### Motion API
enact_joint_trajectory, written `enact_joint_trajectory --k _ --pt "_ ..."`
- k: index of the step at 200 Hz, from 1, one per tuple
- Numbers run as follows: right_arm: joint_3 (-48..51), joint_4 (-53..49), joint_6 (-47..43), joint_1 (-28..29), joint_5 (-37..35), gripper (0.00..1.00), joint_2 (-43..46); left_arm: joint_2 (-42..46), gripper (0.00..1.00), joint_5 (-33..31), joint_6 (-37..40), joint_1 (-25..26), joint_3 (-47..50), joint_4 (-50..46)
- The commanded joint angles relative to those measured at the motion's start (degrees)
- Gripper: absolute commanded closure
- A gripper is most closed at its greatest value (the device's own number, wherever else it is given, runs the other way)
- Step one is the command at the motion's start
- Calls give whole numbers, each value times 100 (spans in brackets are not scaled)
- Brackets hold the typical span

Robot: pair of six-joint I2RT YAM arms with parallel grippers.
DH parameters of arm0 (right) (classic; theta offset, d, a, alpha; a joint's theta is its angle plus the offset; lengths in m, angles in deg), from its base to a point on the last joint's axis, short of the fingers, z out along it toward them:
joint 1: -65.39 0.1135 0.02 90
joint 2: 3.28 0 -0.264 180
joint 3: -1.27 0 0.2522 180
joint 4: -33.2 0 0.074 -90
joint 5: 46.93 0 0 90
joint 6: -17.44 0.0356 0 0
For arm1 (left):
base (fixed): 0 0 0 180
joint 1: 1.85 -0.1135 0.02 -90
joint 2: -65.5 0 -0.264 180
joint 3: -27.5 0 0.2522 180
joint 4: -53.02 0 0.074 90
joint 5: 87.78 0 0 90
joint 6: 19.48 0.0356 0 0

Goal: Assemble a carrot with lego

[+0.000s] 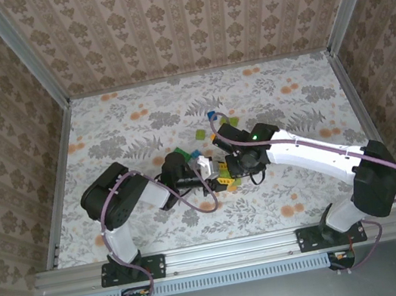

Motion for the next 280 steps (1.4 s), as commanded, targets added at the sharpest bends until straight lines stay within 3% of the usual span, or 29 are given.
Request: enact_joint_trajectory --k 1,94,207,280 --pt "195 176 136 -26 22 82 -500 -464 86 -376 283 -55 173 -1142" --pt "-227 -106 -301 -21 257 80 -1211 -482 86 -380 290 -89 172 -1146" --pt "28 329 -188 -12 642 71 -1212 -508 86 -391 284 -109 145 -1212" --pt "261 387 275 -30 253 77 -1023 -525 86 -380 291 -111 97 -1277"
